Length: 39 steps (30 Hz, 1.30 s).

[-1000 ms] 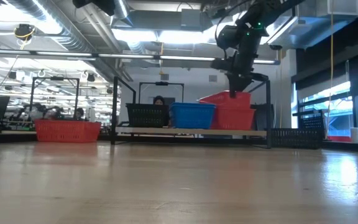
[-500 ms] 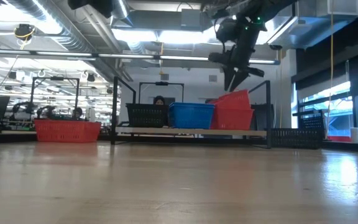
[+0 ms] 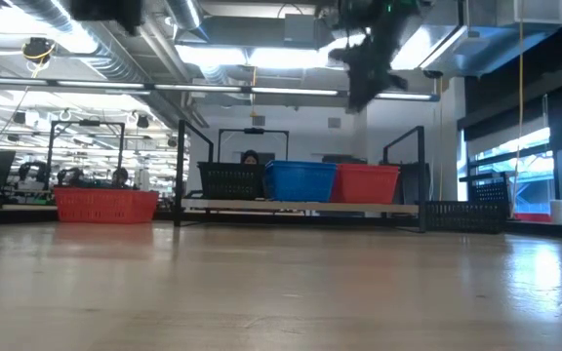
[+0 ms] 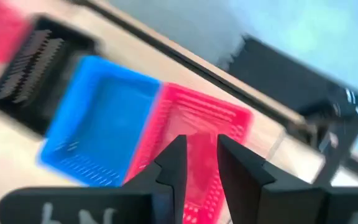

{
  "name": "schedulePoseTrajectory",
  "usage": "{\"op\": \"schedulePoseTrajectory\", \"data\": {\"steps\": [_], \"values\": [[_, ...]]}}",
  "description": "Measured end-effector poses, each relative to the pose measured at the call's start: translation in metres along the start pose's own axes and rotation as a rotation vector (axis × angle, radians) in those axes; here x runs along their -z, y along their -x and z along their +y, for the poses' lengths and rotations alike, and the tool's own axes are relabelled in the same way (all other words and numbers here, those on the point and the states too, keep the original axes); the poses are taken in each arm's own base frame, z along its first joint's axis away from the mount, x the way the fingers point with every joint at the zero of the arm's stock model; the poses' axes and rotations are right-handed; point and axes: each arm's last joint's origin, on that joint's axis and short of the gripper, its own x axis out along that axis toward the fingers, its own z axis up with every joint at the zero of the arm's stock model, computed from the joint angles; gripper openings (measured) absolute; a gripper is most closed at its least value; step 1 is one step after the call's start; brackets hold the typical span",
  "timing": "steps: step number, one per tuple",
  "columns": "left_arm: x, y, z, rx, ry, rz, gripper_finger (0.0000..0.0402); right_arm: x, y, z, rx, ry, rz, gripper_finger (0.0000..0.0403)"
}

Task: Stack baskets on shelf by color
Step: Stack the blue bin on top of the blue bin on the shelf

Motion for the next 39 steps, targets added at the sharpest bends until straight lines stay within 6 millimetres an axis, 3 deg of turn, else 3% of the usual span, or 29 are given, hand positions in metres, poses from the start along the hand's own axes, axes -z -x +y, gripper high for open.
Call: {"op": "schedulePoseTrajectory", "data": {"steps": [4, 8, 12, 15, 23, 31, 39], "values": [[0.018, 0.003, 0.0, -0.005, 0.166, 0.181, 0.008, 0.004, 0.032, 0.021, -0.068, 0.178, -0.083, 0.0085], [0.037, 0.001, -0.008, 0.032, 0.213, 0.299, 0.008, 0.013, 0.059, 0.037, -0.12, 0.333, -0.145, 0.0085], [0.061, -0.001, -0.015, 0.05, 0.145, 0.387, 0.008, 0.024, 0.08, 0.045, -0.205, 0.454, -0.179, 0.0085], [0.08, -0.005, -0.021, 0.094, -0.017, 0.411, 0.008, 0.03, 0.091, 0.051, -0.311, 0.549, -0.183, 0.0085], [0.12, -0.029, -0.033, 0.324, -0.496, 0.339, 0.008, 0.037, 0.097, 0.059, -0.437, 0.631, -0.173, 0.0085], [0.145, -0.065, -0.025, 0.317, -0.687, 0.346, 0.008, 0.037, 0.097, 0.059, -0.437, 0.629, -0.172, 0.0085], [0.158, -0.088, -0.033, 0.309, -0.851, 0.415, 0.008, 0.037, 0.097, 0.059, -0.439, 0.601, -0.164, 0.0085]]}}
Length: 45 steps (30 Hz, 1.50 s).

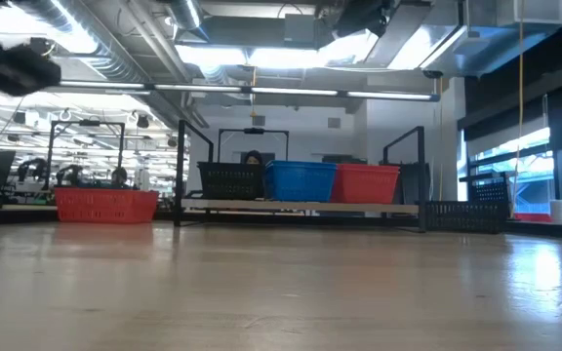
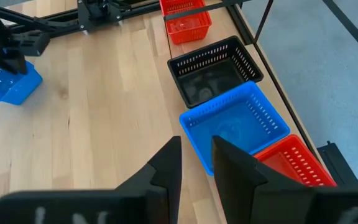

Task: Stack baskets on shelf by color
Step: Stack the blue bin on top of the blue bin on the shelf

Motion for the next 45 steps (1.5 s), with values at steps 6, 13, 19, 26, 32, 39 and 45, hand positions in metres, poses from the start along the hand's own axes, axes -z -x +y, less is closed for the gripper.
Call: {"op": "schedulePoseTrajectory", "data": {"steps": [6, 13, 19, 26, 32, 39, 45], "values": [[0.0, -0.018, -0.002, 0.014, -0.046, 0.084, 0.008, 0.0, 0.0, 0.0, 0.0, 0.0, -0.001, 0.0085], [-0.001, -0.029, -0.002, 0.001, -0.07, 0.112, 0.008, 0.0, 0.0, 0.0, 0.001, 0.0, -0.002, 0.0085], [-0.004, -0.046, -0.003, -0.011, -0.021, 0.118, 0.008, 0.0, 0.0, 0.0, 0.001, 0.0, -0.002, 0.0085], [-0.007, -0.059, -0.004, -0.022, 0.096, 0.119, 0.008, 0.0, 0.0, 0.0, 0.001, 0.0, -0.001, 0.0085], [-0.008, -0.06, -0.001, -0.013, 0.103, 0.127, 0.0068, 0.0, 0.0, 0.0, 0.001, 0.0, -0.003, 0.0085], [-0.013, -0.059, 0.008, 0.025, 0.226, 0.142, 0.0005, 0.0, 0.0, 0.0, 0.001, 0.004, -0.002, 0.0085], [-0.035, -0.033, 0.017, 0.044, 0.298, 0.068, 0.0001, 0.0, 0.0, 0.0, 0.001, 0.005, 0.0, 0.0085]]}}
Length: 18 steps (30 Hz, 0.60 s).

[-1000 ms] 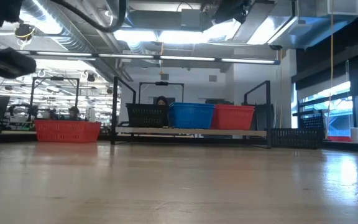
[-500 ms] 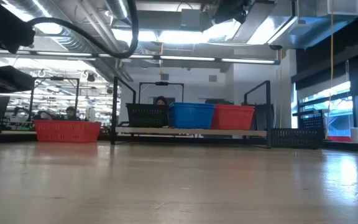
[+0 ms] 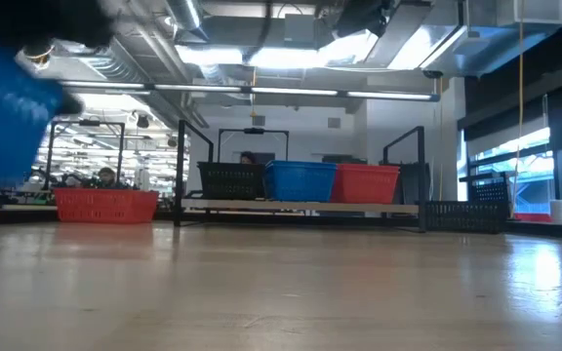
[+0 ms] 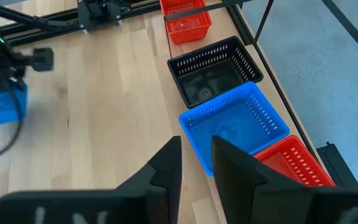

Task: Stack baskets on shelf by color
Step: Stack the blue bin on top of the blue bin on the shelf

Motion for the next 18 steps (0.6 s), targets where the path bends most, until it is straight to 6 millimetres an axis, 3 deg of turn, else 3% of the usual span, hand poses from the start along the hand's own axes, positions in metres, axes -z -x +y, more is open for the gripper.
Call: {"op": "schedulePoseTrajectory", "data": {"steps": [4, 10, 18], "values": [[-0.021, 0.04, 0.002, -0.02, 0.007, -0.08, 0.0, 0.001, 0.0, 0.0, -0.002, 0.031, 0.01, 0.0085], [-0.044, 0.11, 0.024, -0.284, 0.036, -0.207, 0.0, 0.003, 0.0, 0.001, -0.028, 0.054, 0.028, 0.0085], [-0.082, 0.183, 0.083, -0.521, 0.017, -0.354, 0.0, 0.008, 0.008, 0.003, -0.032, 0.094, 0.058, 0.0085]]}}
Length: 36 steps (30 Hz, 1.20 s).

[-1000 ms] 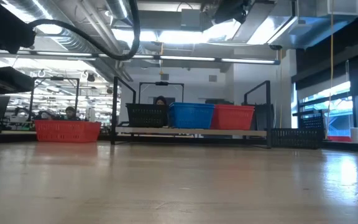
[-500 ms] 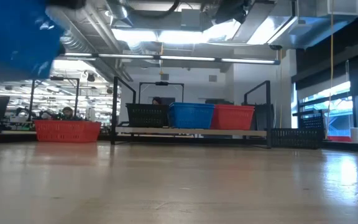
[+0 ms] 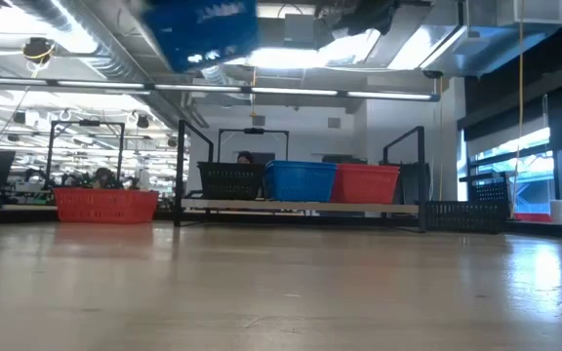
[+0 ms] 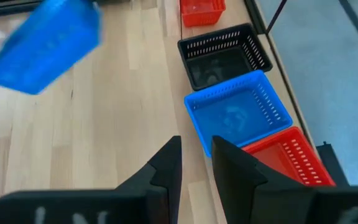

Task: Stack baskets on shelf by color
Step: Stack the blue bin on top of the blue bin on the shelf

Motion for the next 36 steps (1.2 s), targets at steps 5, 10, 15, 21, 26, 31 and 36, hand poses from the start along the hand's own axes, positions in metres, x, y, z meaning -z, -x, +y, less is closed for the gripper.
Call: {"op": "schedulePoseTrajectory", "data": {"steps": [5, 10, 15, 21, 26, 31, 36], "values": [[-0.021, 0.0, 0.057, -0.101, -0.046, -0.099, 0.0, 0.004, 0.021, 0.005, 0.016, 0.042, -0.046, 0.0085], [-0.04, -0.02, 0.105, -0.105, -0.035, -0.208, 0.0, 0.007, 0.036, 0.008, 0.023, 0.069, -0.08, 0.0085], [-0.06, -0.055, 0.14, -0.13, -0.038, -0.268, 0.0, 0.007, 0.034, 0.008, 0.029, 0.069, -0.073, 0.0085], [-0.073, -0.102, 0.159, -0.103, -0.065, -0.232, 0.0, 0.016, 0.021, 0.004, 0.072, 0.055, -0.001, 0.0085], [-0.079, -0.124, 0.168, -0.158, -0.112, -0.182, 0.0, 0.022, 0.009, 0.003, 0.068, 0.047, 0.042, 0.0085], [-0.078, -0.136, 0.169, -0.178, -0.119, -0.143, 0.0, 0.023, 0.007, 0.002, 0.076, 0.048, 0.041, 0.0085], [-0.077, -0.139, 0.17, -0.226, -0.111, -0.106, 0.0, 0.019, 0.007, 0.001, 0.088, 0.064, 0.008, 0.0085]]}}
